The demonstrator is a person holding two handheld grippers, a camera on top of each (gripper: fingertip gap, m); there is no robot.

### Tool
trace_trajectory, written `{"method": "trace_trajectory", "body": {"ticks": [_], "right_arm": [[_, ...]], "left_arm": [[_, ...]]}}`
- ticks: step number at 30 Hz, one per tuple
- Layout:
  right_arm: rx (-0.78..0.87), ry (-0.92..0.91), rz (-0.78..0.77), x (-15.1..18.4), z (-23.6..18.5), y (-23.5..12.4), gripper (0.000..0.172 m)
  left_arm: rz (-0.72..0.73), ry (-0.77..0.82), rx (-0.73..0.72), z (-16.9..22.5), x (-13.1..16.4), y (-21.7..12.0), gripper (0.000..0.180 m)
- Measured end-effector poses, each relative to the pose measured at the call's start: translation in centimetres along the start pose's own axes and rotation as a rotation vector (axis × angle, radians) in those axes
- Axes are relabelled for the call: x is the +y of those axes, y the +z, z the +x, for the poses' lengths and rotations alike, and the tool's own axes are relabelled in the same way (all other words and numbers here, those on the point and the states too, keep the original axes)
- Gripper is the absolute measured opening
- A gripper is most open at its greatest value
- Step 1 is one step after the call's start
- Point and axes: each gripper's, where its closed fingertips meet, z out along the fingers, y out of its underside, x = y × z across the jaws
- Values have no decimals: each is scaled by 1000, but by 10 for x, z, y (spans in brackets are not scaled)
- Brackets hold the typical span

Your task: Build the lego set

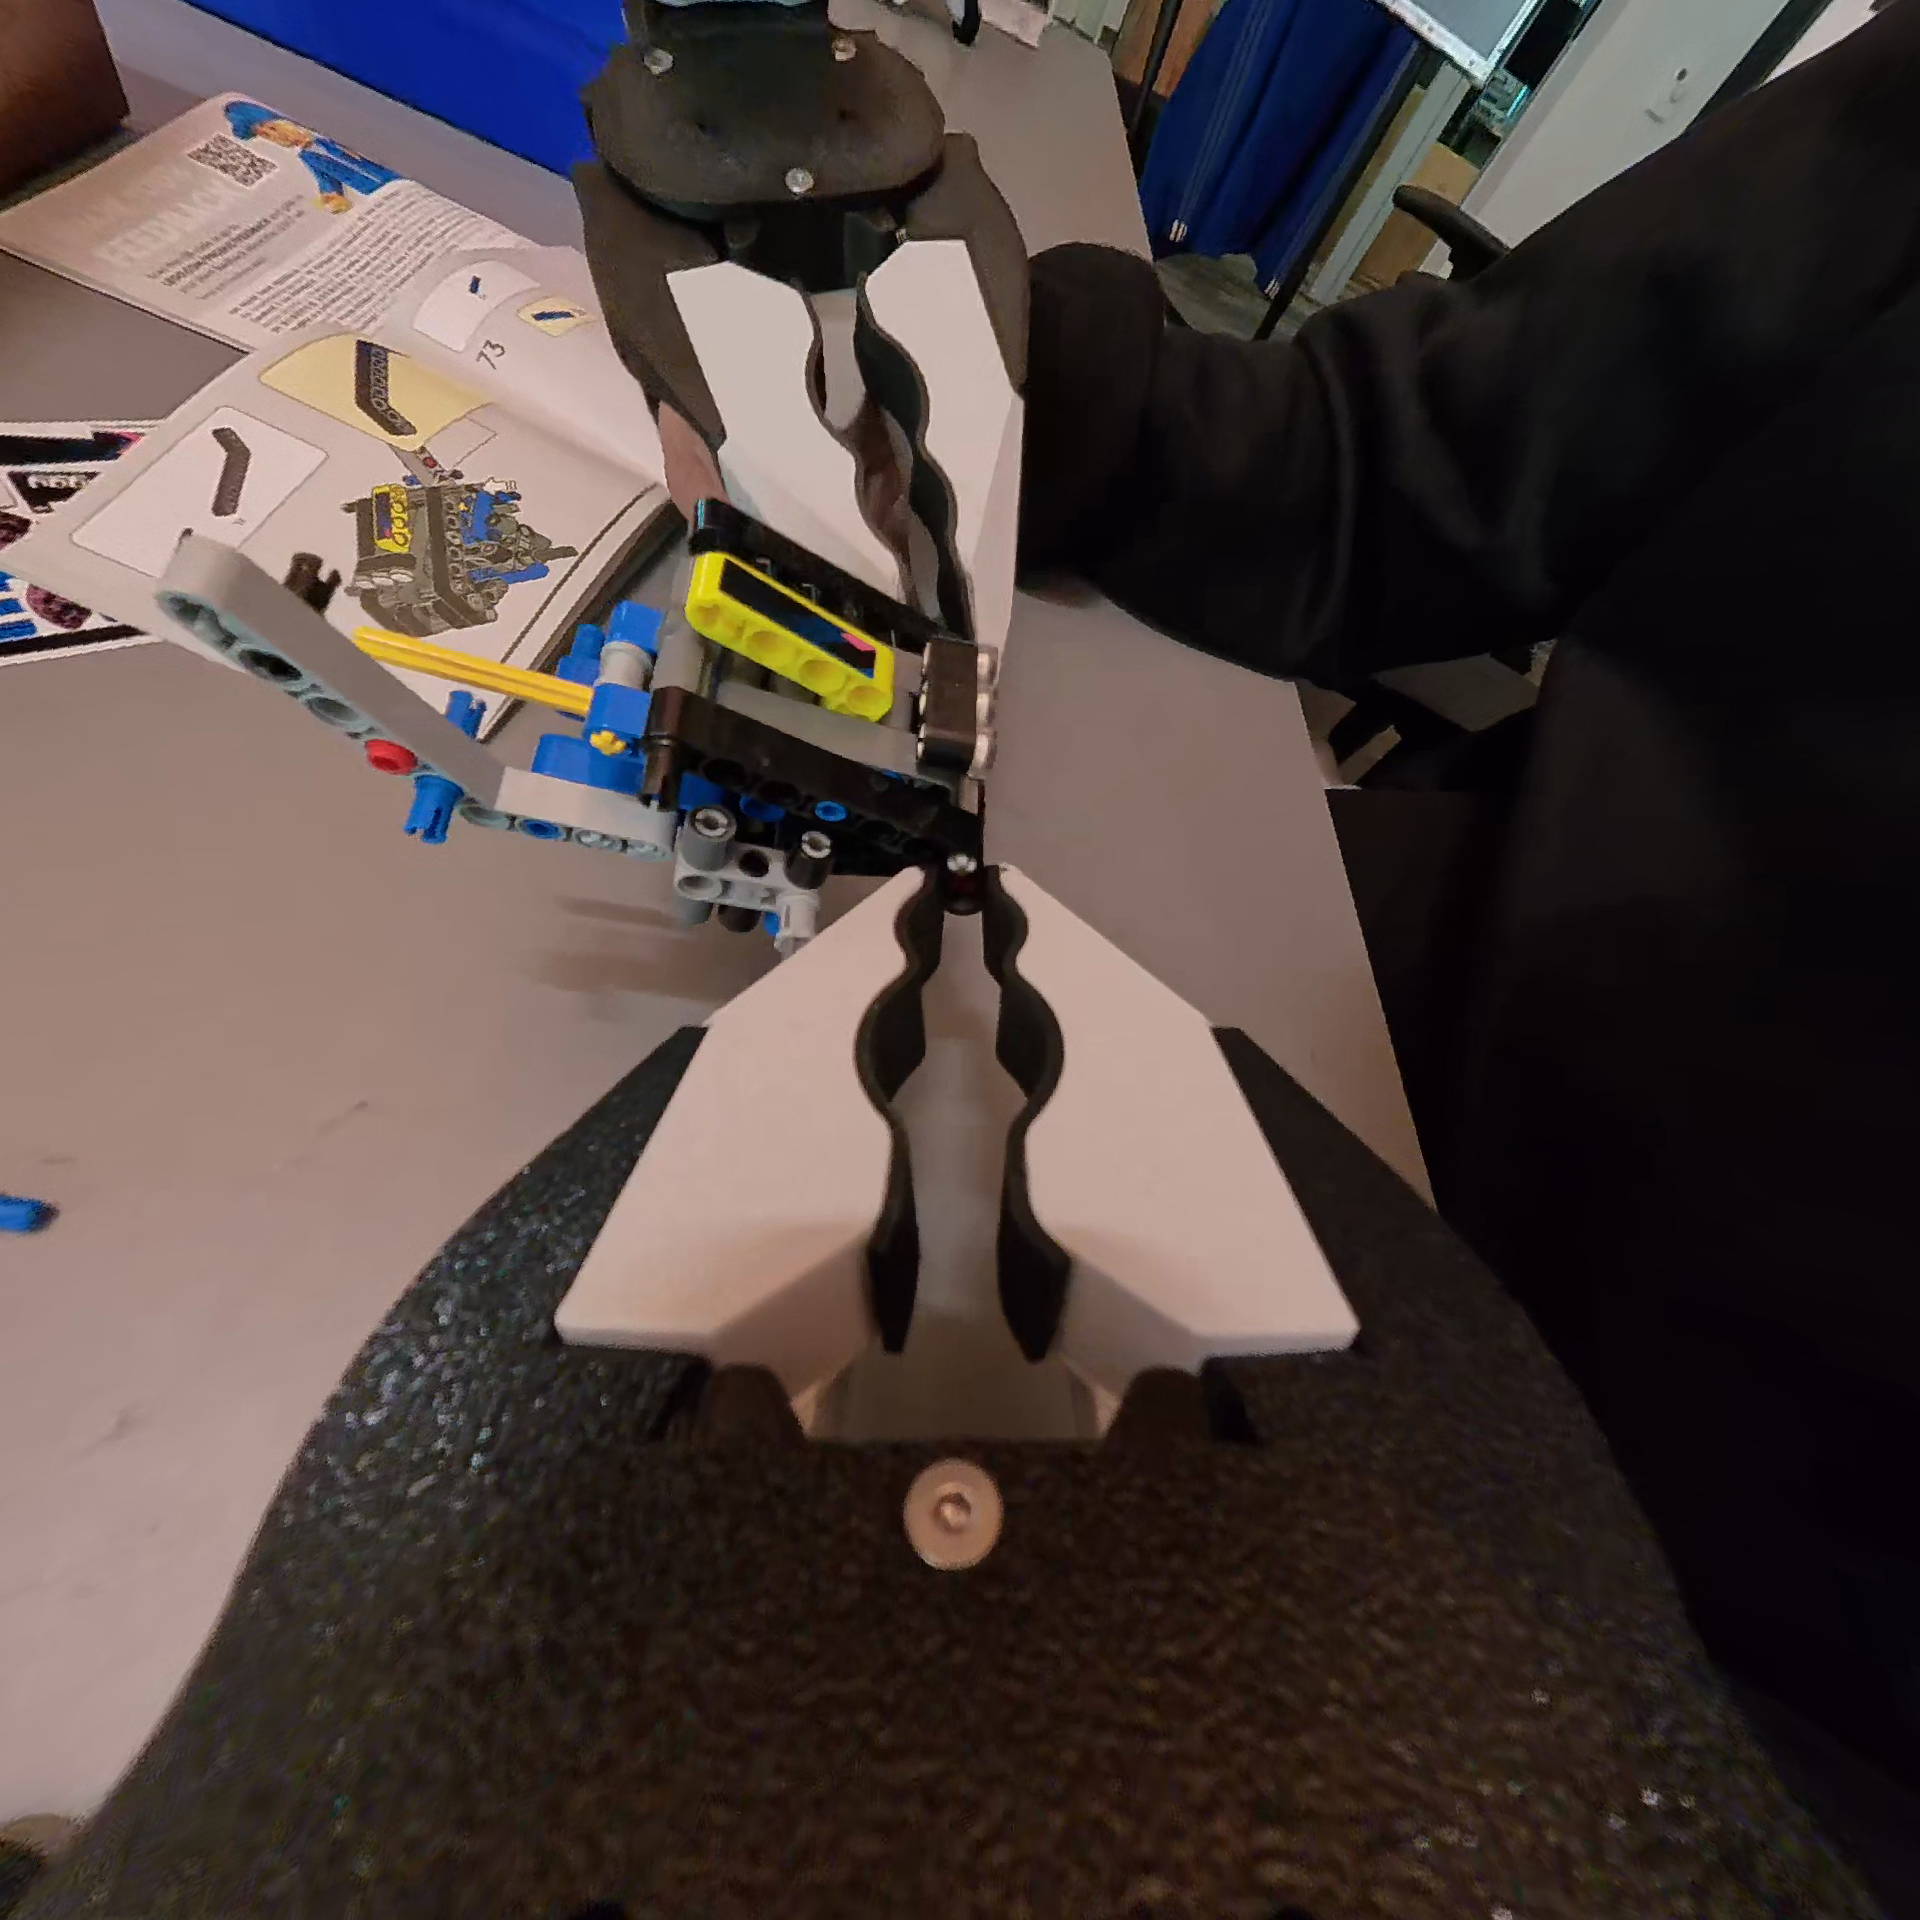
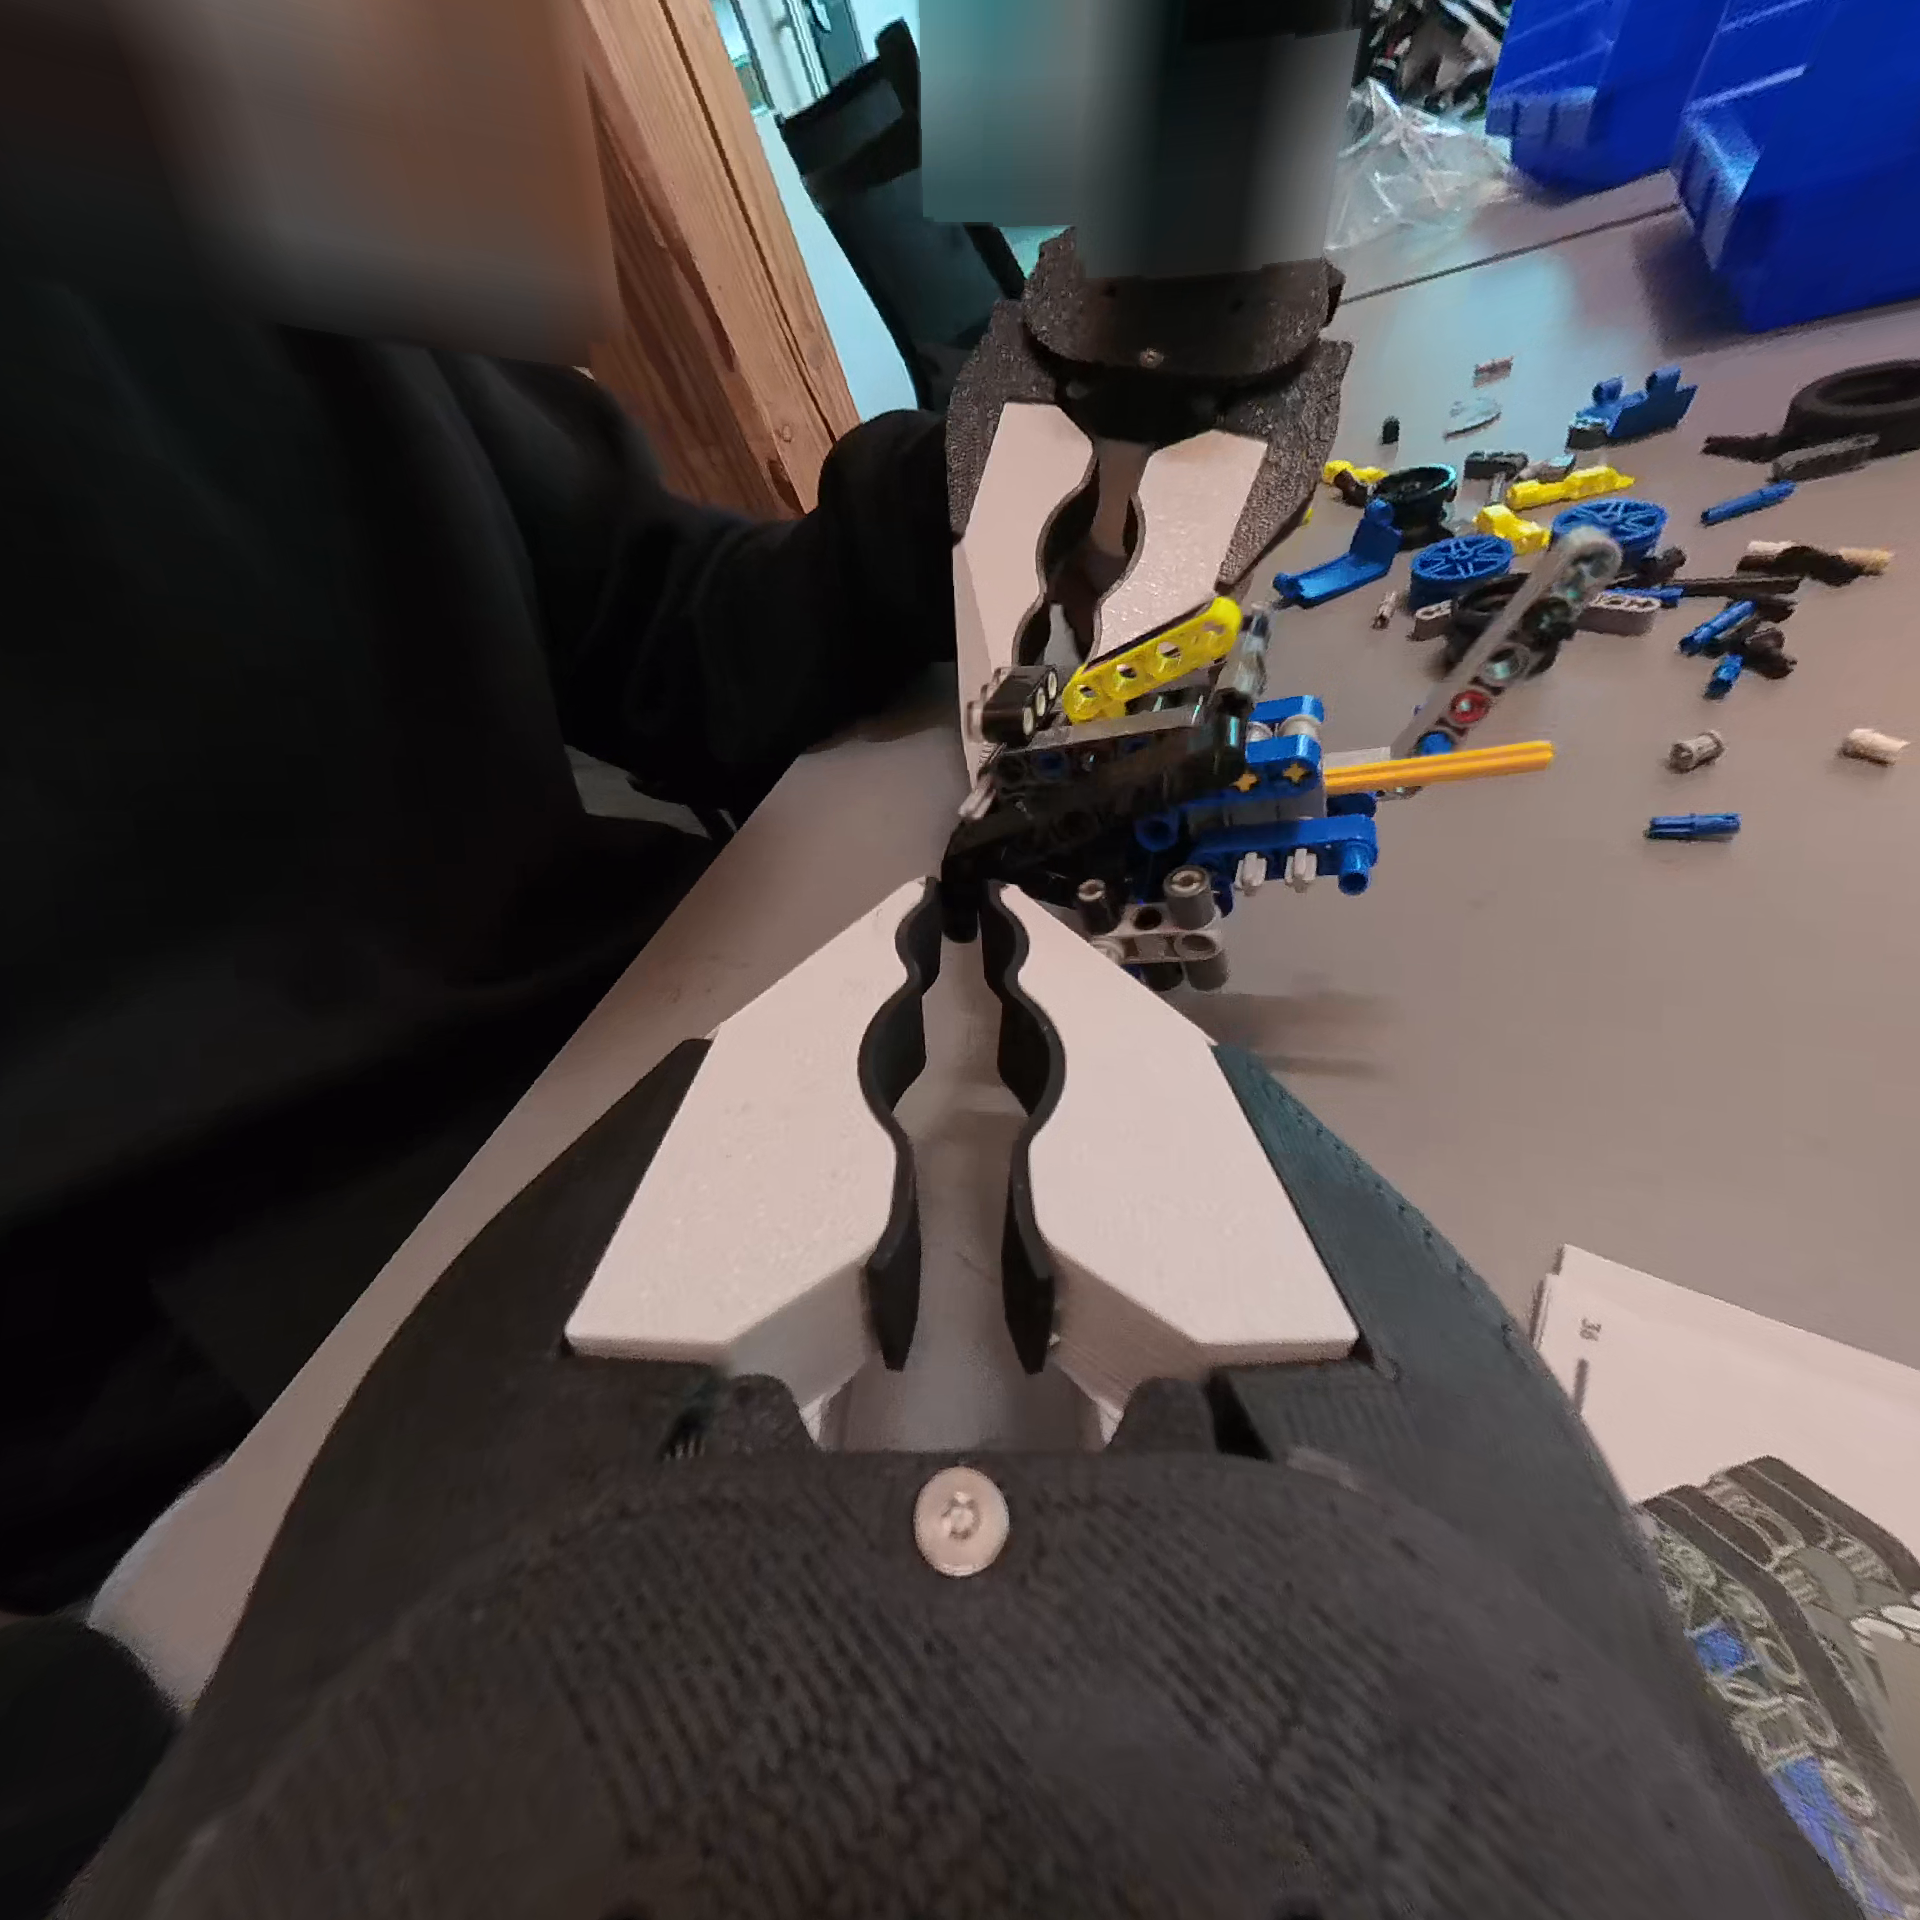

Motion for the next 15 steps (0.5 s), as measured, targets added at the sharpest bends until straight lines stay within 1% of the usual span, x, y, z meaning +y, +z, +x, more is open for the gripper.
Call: {"method": "trace_trajectory", "body": {"ticks": [8, 11, 13, 15], "right_arm": [[22, 110, -3, 2, 8, 1, 5], [21, 158, 23, 0, 11, 0, 5], [16, 212, 36, 0, 13, 0, 5], [23, 313, 52, 2, 18, 1, 5]], "left_arm": [[-15, -62, -14, -7, 5, 1, 4], [5, -102, -7, -8, 4, 1, 4], [8, -120, -2, -9, 5, 1, 4], [-4, -113, -21, -12, 7, 0, 4]]}}
